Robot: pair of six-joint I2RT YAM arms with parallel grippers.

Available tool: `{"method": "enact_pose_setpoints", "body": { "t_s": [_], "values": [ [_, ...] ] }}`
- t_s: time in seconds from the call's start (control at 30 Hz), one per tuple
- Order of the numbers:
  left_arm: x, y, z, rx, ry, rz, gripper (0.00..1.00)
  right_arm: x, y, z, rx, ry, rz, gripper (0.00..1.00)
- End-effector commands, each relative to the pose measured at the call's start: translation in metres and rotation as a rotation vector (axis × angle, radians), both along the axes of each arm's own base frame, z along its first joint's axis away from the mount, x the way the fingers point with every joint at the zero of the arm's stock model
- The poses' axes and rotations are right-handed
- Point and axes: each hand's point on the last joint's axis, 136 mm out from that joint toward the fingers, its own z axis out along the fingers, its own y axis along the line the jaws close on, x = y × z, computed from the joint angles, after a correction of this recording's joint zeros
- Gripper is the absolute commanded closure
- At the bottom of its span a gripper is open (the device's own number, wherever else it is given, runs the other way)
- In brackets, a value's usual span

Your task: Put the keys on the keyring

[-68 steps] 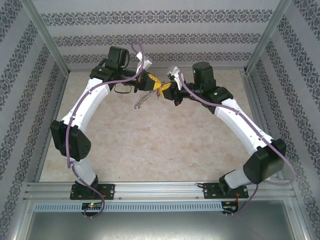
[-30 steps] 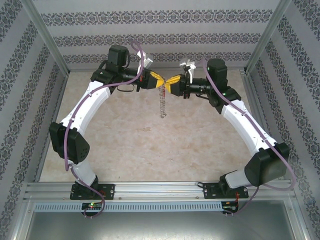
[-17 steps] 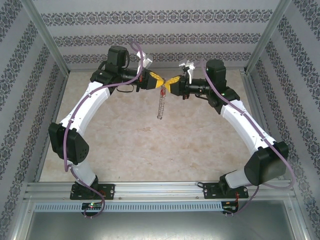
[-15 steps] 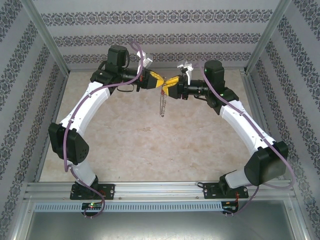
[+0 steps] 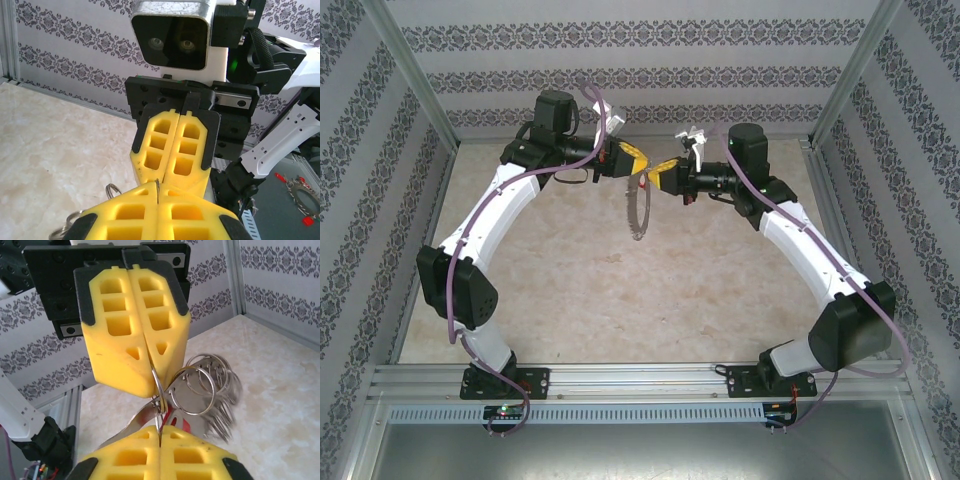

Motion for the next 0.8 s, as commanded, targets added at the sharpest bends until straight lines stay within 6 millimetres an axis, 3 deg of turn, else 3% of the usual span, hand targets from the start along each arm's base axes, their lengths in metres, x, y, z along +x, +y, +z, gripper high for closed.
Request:
{"method": "enact_pose_setpoints", "body": {
  "t_s": [0.0,0.47,0.67,0.77],
  "values": [
    [-0.010,0.001,0.027,-0.040,-0.093,-0.009,1.00,-0.006,0.002,0.007,-0.008,-0.041,0.002,1.00],
    [-0.002,0.001,0.025,-0.041,-0.082,0.031,1.00,0.002,0.005,-0.017,-0.270,-0.154,-0.234,1.00],
    [0.000,0.001,0.025,-0.039,-0.084,0.045,1.00,0.011,-0.005,-0.017,-0.337,-0.185,-0.325,1.00],
    [0.000,0.001,0.025,-0.043,-0.085,0.047,1.00,0.006,0.000,-0.014,-0.340,-0.200,-0.311,1.00]
  ]
}}
